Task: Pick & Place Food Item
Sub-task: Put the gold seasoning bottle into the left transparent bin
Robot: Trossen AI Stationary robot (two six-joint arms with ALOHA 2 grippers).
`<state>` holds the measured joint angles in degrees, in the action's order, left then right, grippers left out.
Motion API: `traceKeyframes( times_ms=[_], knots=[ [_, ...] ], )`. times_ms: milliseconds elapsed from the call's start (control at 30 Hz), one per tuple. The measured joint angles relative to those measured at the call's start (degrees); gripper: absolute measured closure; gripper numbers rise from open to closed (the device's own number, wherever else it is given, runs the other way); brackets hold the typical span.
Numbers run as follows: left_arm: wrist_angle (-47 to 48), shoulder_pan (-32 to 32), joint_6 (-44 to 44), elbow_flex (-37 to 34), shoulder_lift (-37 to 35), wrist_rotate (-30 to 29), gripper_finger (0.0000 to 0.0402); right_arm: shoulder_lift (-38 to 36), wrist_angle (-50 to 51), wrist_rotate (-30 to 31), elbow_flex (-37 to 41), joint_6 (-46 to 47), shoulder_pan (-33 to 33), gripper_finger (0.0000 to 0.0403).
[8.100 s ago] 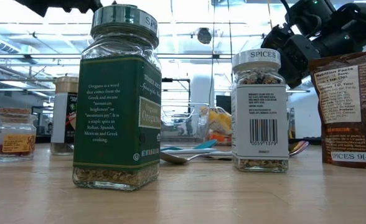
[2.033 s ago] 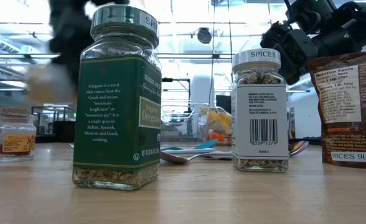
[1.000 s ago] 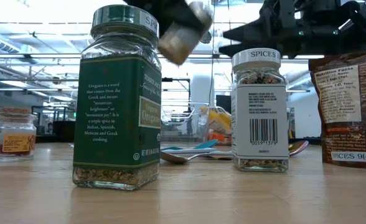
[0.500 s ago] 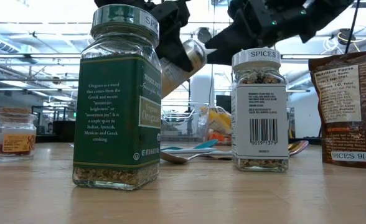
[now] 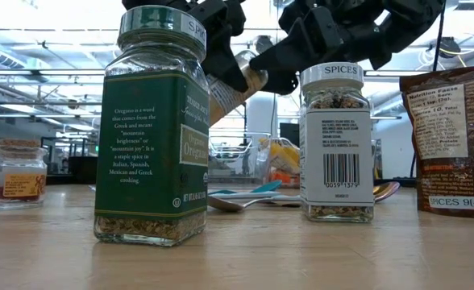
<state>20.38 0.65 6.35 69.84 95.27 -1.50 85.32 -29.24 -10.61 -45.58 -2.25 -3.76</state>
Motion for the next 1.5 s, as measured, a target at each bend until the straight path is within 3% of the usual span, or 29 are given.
traceKeyframes(
  times_ms=[267,533,767,967,1067,1300,1500],
  knots=[
    [0.0,0.0,0.2,0.0,0.0,0.1,0.0125,0.0,-0.5,-0.2,0.0,0.0,0.0,0.0032],
    [-1.0,0.0,0.4,0.0,0.0,1.7,0.0125,0.0,0.4,-2.4,0.0,-0.1,-0.1,0.0148],
    [-0.9,0.1,1.7,0.0,0.0,1.7,0.0121,0.0,0.4,-3.0,0.0,-0.8,-0.1,0.0148],
    [-1.0,0.5,2.4,0.0,-0.8,1.9,0.0033,-0.8,3.5,-3.2,0.1,-1.9,-0.3,0.0148],
    [-0.4,0.2,2.8,0.0,-3.1,1.9,0.0010,-2.7,5.5,-1.3,0.1,-1.8,-0.7,0.0148],
    [-1.3,-0.2,-2.8,-0.3,-11.0,1.1,0.0037,-10.4,8.6,0.4,2.5,-1.4,-0.8,0.0148],
    [-18.1,-1.2,-7.1,-10.8,-16.1,0.2,0.0050,-19.2,-5.7,5.8,13.4,2.7,-0.9,0.0148]
  ],
)
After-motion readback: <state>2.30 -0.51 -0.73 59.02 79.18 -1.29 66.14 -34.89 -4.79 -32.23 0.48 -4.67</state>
